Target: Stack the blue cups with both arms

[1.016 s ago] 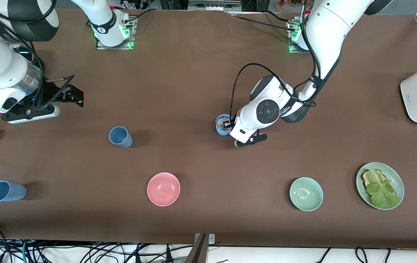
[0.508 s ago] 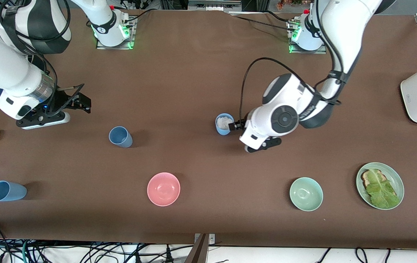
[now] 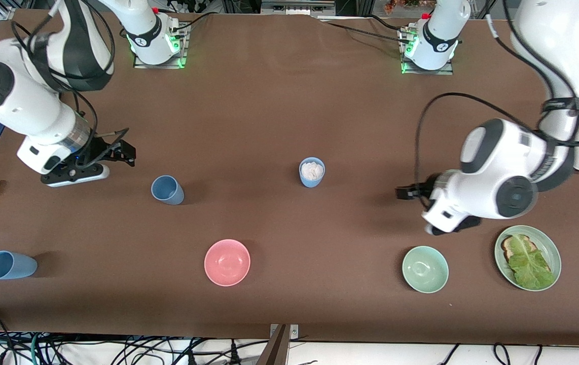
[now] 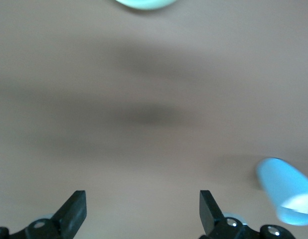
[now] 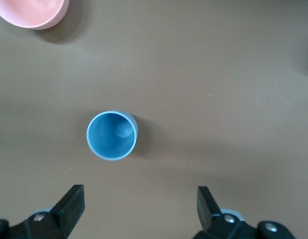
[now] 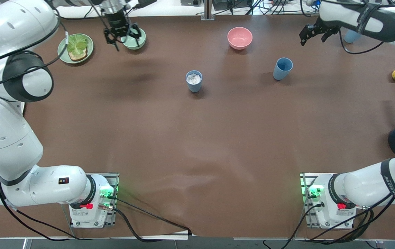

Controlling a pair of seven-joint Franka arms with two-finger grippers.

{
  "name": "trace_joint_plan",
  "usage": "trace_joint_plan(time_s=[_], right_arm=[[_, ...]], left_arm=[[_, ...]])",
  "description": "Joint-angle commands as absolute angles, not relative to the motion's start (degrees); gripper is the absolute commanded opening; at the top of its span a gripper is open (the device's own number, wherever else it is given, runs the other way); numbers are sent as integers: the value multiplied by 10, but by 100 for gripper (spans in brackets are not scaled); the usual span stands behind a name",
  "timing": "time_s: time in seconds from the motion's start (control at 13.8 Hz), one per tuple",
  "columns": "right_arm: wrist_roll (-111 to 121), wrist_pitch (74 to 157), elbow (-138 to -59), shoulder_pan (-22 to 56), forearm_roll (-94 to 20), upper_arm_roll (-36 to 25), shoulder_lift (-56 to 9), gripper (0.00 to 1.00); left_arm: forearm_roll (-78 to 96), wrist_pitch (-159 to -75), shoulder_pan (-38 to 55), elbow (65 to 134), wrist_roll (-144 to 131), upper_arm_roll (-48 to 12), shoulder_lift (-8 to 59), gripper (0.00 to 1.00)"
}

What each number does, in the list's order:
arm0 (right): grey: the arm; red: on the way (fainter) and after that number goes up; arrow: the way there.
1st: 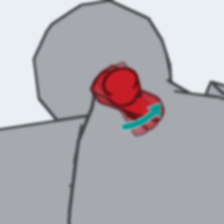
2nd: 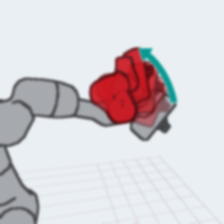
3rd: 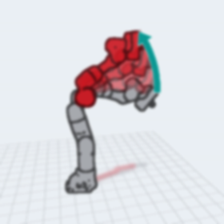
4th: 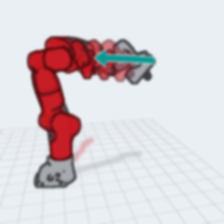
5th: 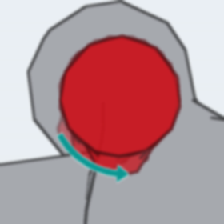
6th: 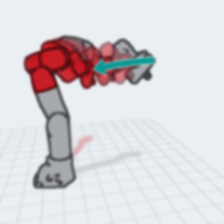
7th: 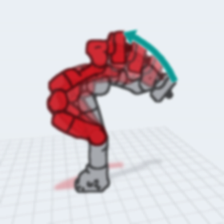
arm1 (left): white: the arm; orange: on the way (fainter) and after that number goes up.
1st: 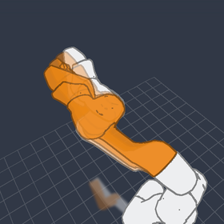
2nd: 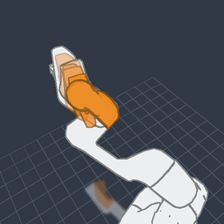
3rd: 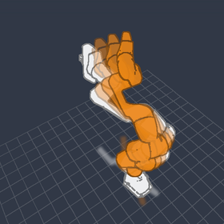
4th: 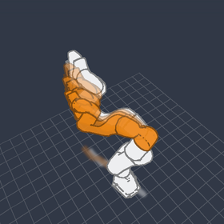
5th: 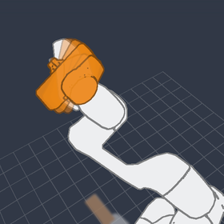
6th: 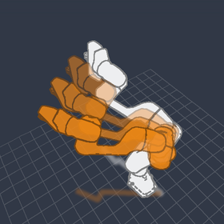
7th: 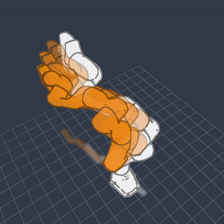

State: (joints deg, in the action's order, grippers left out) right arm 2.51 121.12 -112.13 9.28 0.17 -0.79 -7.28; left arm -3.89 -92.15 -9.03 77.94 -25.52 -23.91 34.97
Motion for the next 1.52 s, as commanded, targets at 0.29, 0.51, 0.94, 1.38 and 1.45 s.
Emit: trace_joint_plan(time_s=[0.29,0.51,0.94,1.38,1.45], right_arm=[[34,1345,-1182,89,-4,-6,-119,100],[34,1382,-1180,89,-6,-6,-150,100],[25,1425,-1184,89,-7,-1,-192,100],[21,1462,-1208,90,-8,1,-214,93],[14,1460,-1208,90,-8,2,-214,84]], left_arm=[[-141,-911,-179,782,-158,-245,322,100],[-135,-909,-194,764,-131,-248,304,100],[-134,-898,-203,762,-139,-250,273,100],[-100,-897,-212,762,-139,-249,238,100],[-96,-900,-216,765,-139,-249,236,100]])
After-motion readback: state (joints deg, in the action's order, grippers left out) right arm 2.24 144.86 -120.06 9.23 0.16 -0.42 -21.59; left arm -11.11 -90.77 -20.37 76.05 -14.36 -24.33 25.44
